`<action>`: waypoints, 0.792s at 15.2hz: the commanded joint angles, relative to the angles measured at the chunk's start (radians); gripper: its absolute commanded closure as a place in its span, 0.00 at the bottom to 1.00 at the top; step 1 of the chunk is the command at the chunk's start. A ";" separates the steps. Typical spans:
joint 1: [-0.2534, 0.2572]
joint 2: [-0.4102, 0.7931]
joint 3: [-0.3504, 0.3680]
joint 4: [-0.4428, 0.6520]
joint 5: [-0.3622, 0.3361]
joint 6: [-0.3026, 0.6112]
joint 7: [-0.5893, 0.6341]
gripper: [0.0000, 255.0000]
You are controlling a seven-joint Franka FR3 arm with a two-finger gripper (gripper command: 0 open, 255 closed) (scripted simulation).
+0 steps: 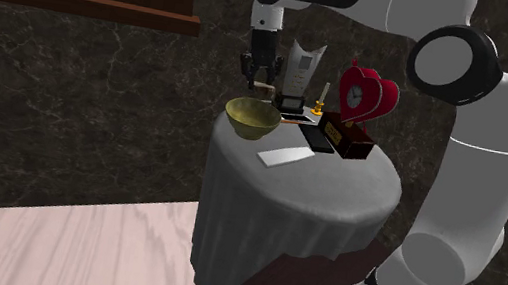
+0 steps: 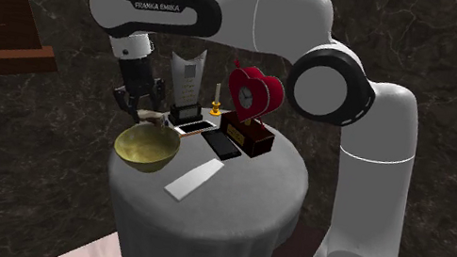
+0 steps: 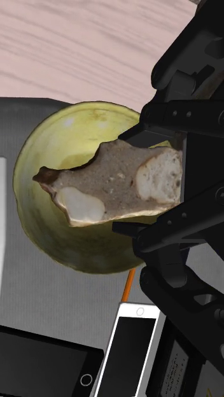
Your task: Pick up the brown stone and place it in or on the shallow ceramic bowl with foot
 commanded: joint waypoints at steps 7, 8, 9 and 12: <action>-0.005 -0.009 -0.002 -0.119 0.001 0.111 -0.001 1.00; -0.006 -0.009 -0.002 -0.132 0.001 0.124 -0.001 1.00; -0.006 -0.008 -0.002 -0.145 0.001 0.137 -0.001 1.00; -0.007 -0.007 -0.002 -0.174 0.000 0.167 0.000 1.00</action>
